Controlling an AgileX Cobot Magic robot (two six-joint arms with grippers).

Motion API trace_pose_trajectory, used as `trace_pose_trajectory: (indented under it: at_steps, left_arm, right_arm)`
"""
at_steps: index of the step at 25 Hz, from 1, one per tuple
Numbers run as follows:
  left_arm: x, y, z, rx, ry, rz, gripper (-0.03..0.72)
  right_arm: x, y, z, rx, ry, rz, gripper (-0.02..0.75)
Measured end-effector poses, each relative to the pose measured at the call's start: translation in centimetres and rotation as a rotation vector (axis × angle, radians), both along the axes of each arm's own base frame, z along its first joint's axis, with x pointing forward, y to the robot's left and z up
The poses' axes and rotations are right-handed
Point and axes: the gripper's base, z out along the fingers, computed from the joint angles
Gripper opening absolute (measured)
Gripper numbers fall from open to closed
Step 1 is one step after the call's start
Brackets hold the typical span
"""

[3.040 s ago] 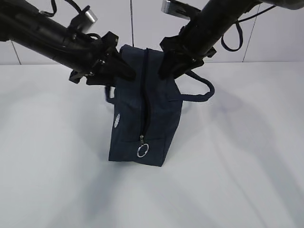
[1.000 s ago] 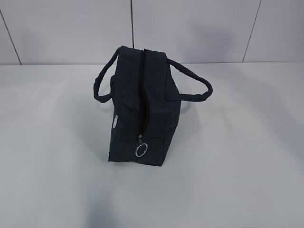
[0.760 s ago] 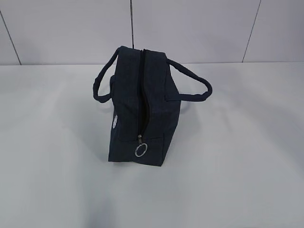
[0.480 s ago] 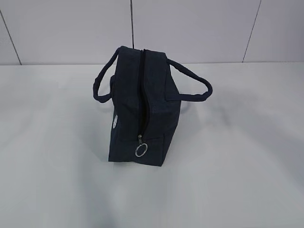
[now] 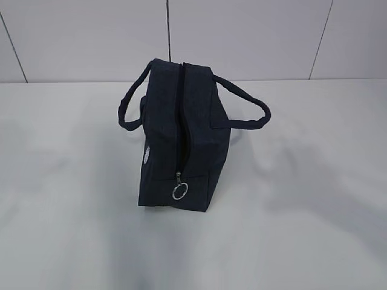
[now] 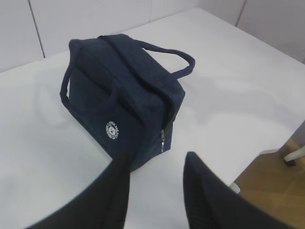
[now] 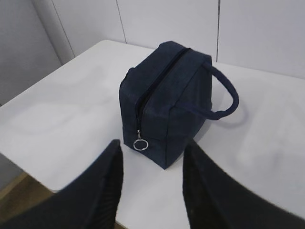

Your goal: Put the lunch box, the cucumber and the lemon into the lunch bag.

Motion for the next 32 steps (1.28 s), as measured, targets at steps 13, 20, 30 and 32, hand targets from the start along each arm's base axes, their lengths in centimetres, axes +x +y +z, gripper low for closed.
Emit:
trace_pose_trajectory:
  at_steps: [13, 20, 30, 32]
  left_arm:
    - [-0.2, -0.2, -1.9, -0.043, 0.065, -0.003, 0.258]
    - [-0.4, -0.6, -1.5, -0.142, 0.088, -0.016, 0.258]
    - [-0.4, -0.6, -1.4, -0.146, 0.089, -0.016, 0.258]
    - [-0.4, -0.6, -1.4, -0.146, 0.089, -0.016, 0.258]
  right_arm:
    - [4.0, 1.7, -2.9, -0.028, 0.178, 0.075, 0.316]
    - [8.1, 3.7, -5.2, -0.024, 0.269, 0.191, 0.316]
    - [12.7, 7.5, -9.3, -0.012, 0.325, 0.277, 0.316]
    - [13.0, 9.2, -10.5, -0.036, 0.340, 0.295, 0.316]
